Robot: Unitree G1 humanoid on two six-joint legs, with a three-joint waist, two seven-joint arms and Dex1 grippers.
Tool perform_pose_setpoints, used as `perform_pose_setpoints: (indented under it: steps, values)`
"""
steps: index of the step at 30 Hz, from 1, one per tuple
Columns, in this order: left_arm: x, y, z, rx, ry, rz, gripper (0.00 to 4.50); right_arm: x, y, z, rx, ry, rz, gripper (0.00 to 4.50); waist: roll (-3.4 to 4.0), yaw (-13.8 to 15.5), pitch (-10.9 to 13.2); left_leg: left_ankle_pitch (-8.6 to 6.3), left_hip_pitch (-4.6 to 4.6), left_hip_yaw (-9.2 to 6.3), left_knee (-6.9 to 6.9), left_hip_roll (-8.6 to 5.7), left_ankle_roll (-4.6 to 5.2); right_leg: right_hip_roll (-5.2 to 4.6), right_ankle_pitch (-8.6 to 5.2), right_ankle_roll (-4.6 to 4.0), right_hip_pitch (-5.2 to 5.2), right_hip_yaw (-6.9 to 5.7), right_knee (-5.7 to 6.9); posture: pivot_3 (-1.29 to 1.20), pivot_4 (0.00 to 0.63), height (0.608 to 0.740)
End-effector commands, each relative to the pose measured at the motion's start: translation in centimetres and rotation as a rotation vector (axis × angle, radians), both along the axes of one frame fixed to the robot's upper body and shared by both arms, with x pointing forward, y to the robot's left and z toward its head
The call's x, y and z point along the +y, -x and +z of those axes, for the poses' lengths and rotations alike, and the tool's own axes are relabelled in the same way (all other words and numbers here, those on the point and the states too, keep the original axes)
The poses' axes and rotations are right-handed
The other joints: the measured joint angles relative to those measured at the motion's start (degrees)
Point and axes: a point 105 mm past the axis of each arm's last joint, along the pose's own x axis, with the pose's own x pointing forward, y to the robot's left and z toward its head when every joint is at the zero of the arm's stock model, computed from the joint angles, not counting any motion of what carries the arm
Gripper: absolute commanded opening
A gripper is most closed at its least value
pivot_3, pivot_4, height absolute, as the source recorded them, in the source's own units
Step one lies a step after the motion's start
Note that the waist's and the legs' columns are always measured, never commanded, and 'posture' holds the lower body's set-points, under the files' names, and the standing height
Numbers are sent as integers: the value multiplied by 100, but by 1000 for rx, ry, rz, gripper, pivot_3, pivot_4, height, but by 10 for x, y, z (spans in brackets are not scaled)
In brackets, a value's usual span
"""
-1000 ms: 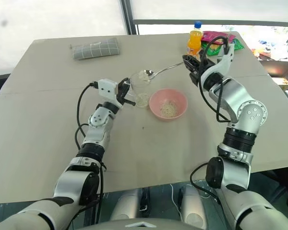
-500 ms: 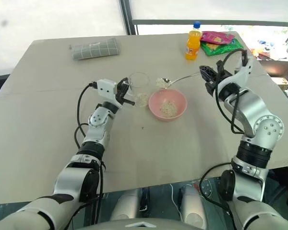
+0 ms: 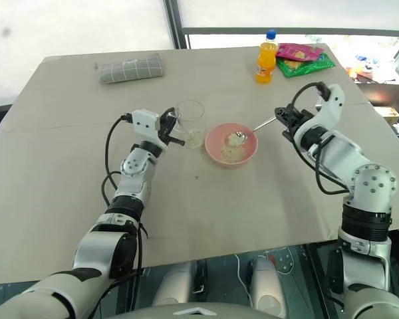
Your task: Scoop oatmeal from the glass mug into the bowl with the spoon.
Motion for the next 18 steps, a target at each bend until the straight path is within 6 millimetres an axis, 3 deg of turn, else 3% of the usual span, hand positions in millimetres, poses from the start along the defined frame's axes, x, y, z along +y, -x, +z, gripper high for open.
perform_pose_setpoints:
  steps: [1, 8, 11, 15, 18]
  values:
    - [10, 0, -10, 59, 28, 24, 46, 18, 7, 34, -210, 186, 53, 0, 0, 1, 0, 0, -1, 1, 0, 0, 0, -1, 0, 0, 0, 1, 0, 0, 150, 718]
    - [14, 2, -8, 50, 37, 42, 46, 48, 24, 65, -483, 482, 209, 0, 0, 5, 0, 0, -2, -1, 0, 0, 0, -1, 0, 0, 0, -1, -6, 0, 150, 718]
    - [17, 3, -9, 52, 34, 52, 46, 59, 35, 62, -573, 619, 307, 0, -1, 8, 0, 0, -2, -1, -1, 0, 0, 0, 0, 0, 0, -2, -8, 0, 150, 718]
    - [17, 4, -9, 52, 41, 53, 46, 59, 39, 52, -599, 721, 376, 0, -4, 15, -2, 0, -2, -1, 0, -1, 0, -1, 0, 1, 2, -3, -11, 0, 150, 718]
    - [17, 4, -8, 50, 44, 51, 46, 50, 31, 54, -589, 694, 338, 0, -4, 11, -2, 0, -2, -1, 0, -1, -1, -1, 0, 1, 1, -4, -10, 0, 150, 718]
